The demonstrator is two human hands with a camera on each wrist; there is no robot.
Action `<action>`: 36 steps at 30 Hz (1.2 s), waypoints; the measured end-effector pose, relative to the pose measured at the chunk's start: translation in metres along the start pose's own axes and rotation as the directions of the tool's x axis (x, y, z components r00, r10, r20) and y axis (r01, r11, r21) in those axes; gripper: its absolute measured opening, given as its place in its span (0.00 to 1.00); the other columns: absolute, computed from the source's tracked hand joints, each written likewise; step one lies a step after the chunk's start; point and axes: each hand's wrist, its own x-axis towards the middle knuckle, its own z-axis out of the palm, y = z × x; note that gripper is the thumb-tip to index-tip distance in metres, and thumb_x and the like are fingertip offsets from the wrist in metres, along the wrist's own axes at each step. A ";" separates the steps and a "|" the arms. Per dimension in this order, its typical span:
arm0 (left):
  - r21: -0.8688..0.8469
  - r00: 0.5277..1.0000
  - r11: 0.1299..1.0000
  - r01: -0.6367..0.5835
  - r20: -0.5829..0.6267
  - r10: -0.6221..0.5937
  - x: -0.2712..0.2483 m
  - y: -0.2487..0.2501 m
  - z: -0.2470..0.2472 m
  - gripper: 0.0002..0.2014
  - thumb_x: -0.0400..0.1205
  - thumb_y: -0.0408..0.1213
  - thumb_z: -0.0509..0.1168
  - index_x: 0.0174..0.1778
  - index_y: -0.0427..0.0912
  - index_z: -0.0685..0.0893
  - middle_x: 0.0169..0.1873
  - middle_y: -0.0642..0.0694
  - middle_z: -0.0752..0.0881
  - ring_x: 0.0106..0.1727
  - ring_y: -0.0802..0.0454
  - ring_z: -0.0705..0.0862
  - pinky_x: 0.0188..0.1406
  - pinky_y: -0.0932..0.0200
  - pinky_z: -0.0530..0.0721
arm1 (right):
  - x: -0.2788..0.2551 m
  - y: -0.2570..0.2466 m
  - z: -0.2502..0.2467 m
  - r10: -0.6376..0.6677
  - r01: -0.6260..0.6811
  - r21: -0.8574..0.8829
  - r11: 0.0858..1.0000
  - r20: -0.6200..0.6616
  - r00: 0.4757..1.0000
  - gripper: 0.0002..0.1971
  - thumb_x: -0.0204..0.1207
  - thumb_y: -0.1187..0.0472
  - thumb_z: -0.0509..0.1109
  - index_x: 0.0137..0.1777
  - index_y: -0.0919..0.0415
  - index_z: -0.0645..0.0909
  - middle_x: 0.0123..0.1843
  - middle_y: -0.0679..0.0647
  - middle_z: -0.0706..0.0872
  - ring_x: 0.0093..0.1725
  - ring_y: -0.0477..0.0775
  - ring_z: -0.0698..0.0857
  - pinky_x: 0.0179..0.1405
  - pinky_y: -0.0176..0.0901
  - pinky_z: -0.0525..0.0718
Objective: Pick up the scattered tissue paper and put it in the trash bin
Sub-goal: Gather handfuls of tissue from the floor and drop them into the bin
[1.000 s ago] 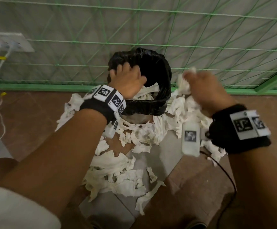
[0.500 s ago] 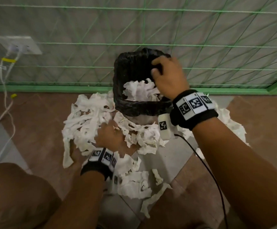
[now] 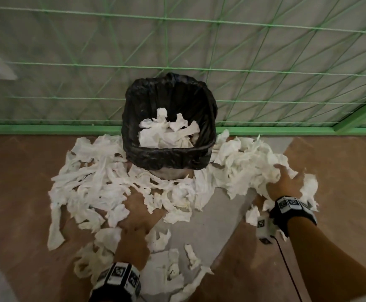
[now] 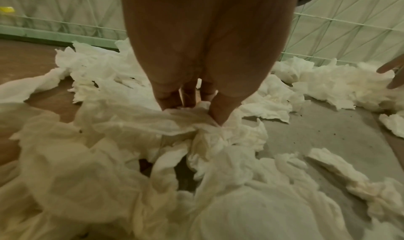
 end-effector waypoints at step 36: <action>-0.621 0.869 0.723 -0.303 -0.492 -0.059 0.008 0.042 -0.089 0.10 0.79 0.36 0.54 0.47 0.42 0.81 0.44 0.42 0.84 0.45 0.45 0.81 0.45 0.54 0.80 | -0.155 -0.271 -0.201 -0.610 0.603 0.793 -0.086 -0.520 0.598 0.14 0.71 0.68 0.55 0.28 0.52 0.63 0.23 0.44 0.65 0.23 0.43 0.65 0.29 0.38 0.66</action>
